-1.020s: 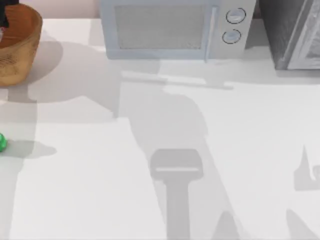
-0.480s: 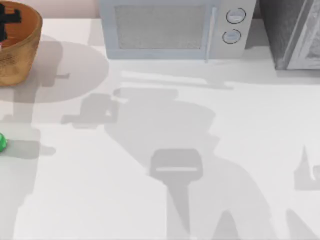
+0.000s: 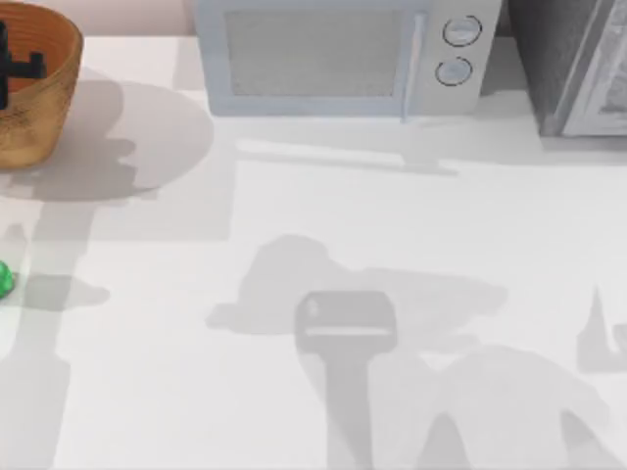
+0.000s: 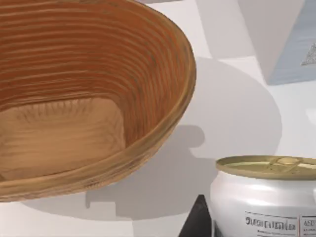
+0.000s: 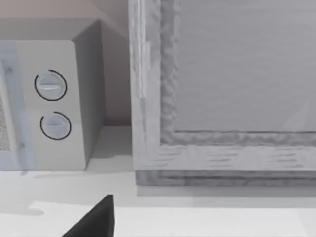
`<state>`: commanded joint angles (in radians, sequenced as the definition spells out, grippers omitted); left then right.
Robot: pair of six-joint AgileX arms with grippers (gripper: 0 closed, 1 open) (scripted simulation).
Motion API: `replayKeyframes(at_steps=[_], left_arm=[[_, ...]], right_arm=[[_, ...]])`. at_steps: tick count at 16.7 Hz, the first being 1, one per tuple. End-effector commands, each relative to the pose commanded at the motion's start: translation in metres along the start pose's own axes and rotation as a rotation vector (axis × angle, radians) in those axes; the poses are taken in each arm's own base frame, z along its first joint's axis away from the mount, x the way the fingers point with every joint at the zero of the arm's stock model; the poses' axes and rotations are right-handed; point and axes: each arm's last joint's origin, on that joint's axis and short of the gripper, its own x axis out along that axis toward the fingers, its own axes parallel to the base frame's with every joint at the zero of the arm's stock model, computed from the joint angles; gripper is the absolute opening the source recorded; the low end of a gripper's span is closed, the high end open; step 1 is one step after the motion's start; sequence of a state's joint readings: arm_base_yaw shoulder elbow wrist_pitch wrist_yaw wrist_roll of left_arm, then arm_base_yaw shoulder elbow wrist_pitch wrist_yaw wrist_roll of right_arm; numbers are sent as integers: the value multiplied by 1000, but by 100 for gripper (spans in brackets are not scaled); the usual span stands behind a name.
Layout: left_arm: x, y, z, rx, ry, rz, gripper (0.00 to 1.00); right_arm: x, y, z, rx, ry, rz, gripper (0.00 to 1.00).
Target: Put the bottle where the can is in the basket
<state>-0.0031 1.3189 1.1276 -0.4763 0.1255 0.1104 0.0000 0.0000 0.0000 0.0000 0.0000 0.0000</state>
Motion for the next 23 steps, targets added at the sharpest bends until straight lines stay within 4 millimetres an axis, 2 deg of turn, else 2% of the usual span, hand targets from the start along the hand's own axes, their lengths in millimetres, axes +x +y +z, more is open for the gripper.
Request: replayKeyframes(at_steps=[4,9,14,19,23], left_arm=[[-25,-12,-38,7,-80,15,0],[-44,-21,-91,-6,-162,41,0],[-54,-27,-139,-16,-264,63,0],[-68,-31,-180,-18,-479,97,0],[-63,-31,-210,-32,-608,124,0]], right_arm=[[0,0,0,0,0,0,100],[0,0,0,0,0,0,100],[0,0,0,0,0,0,100],[0,0,0,0,0,0,100],[0,0,0,0,0,0,100]])
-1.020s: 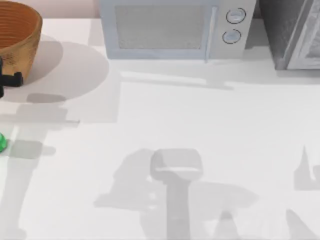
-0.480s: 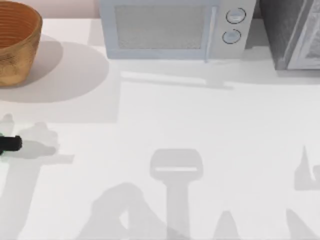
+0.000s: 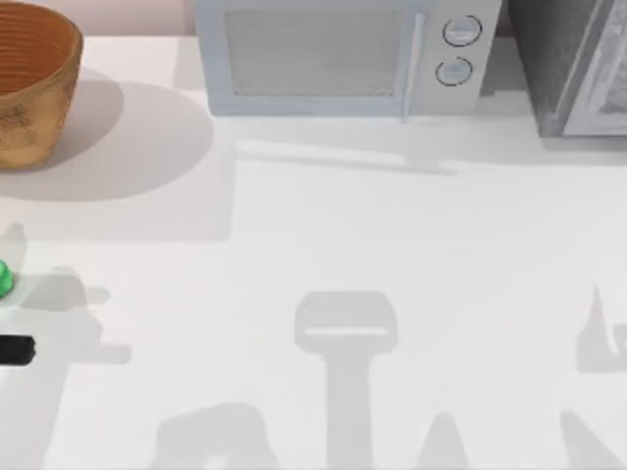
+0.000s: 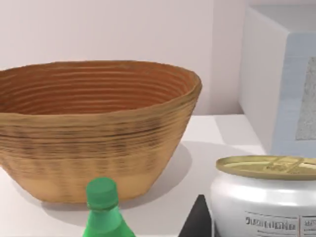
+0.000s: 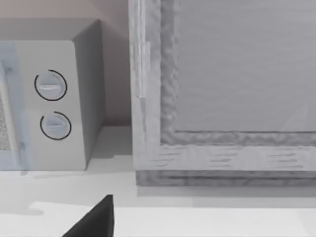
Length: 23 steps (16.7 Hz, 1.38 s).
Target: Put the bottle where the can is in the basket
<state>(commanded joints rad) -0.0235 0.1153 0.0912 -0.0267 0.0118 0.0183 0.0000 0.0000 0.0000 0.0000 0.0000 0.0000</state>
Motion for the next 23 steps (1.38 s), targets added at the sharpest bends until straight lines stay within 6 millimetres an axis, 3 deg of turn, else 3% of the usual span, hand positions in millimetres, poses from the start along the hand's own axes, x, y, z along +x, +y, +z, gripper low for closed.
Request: replayKeyframes(at_steps=[4,13,18,23], left_arm=[[-2,2,-20,-18,-50,36,0],[-2,2,-20,-16,-47,33,0],[3,1,7,-7,-83,-12,0],[31,-5,41,3,-65,-129,0]], right_arm=[[0,0,0,0,0,0,100],[0,0,0,0,0,0,100],[0,0,0,0,0,0,100],[0,0,0,0,0,0,100]])
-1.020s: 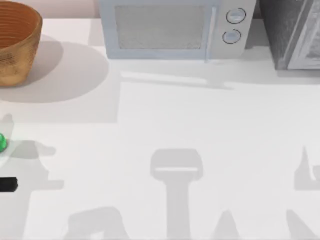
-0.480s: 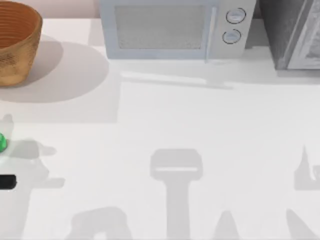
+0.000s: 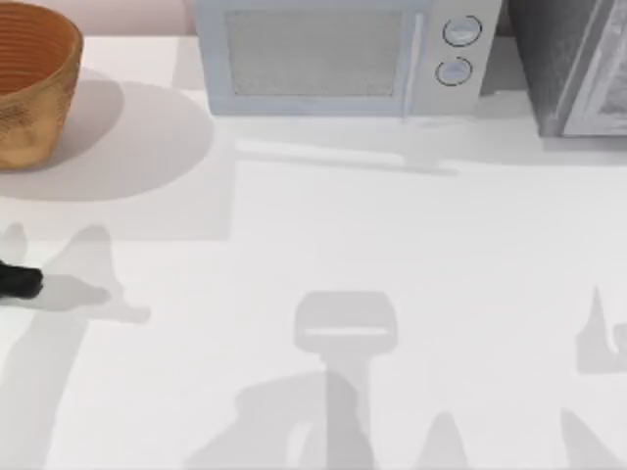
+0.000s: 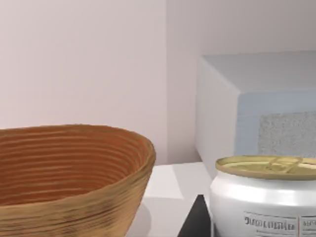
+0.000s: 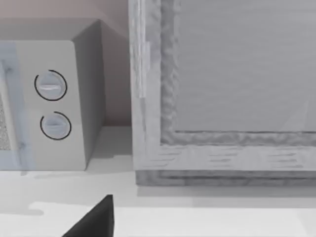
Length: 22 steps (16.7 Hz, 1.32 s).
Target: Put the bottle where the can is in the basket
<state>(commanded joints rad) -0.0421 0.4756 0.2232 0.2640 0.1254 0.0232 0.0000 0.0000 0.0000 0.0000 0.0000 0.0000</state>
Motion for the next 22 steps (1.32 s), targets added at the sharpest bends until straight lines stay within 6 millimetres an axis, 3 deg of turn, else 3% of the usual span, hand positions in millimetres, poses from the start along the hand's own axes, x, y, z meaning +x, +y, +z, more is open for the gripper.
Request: replayKeyframes(at_steps=[4,9,22], left_arm=[[33,-4,19,3,-5,-120,0],[75,-11,27,2,-4,-257,0],[175,-42,-6,-14,15,-601,0]], right_arm=[[0,0,0,0,0,0,100],[0,0,0,0,0,0,100],[0,0,0,0,0,0,100]])
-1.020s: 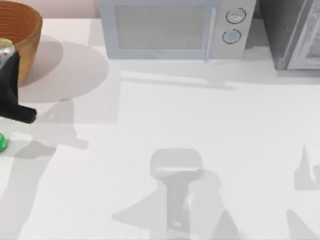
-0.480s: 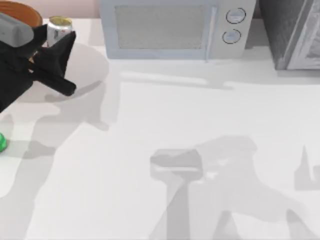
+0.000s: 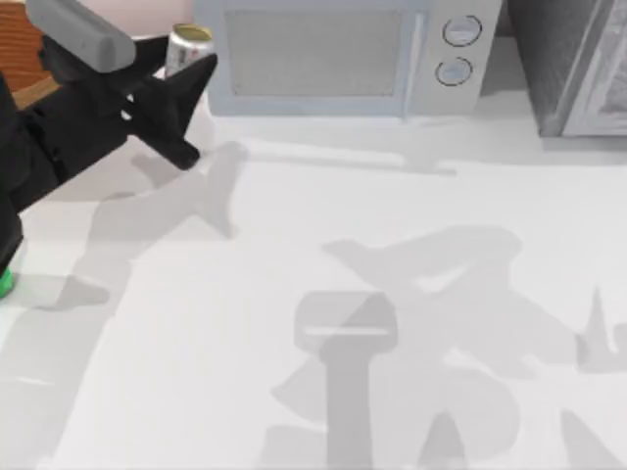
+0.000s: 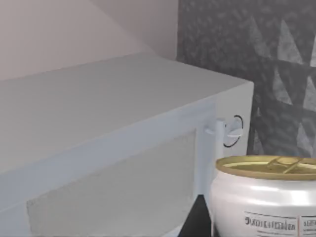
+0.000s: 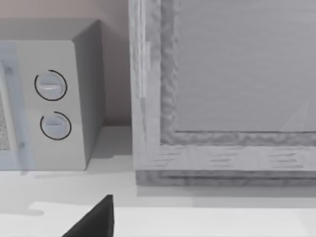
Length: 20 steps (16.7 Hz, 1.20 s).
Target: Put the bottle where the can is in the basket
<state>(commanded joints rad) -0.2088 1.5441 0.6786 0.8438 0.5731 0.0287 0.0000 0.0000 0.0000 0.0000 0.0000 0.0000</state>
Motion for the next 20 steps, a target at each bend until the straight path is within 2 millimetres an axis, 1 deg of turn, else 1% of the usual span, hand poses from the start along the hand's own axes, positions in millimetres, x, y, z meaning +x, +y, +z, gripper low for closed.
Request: replayKeyframes(at_steps=[7,14,20], left_arm=[[44,8,-28,24,-25,-183,0],[81,4,-77,3,-6,-403,0],[106,4,-118,9,-13,-558,0]], right_arm=[[0,0,0,0,0,0,100],[0,0,0,0,0,0,100],[0,0,0,0,0,0,100]])
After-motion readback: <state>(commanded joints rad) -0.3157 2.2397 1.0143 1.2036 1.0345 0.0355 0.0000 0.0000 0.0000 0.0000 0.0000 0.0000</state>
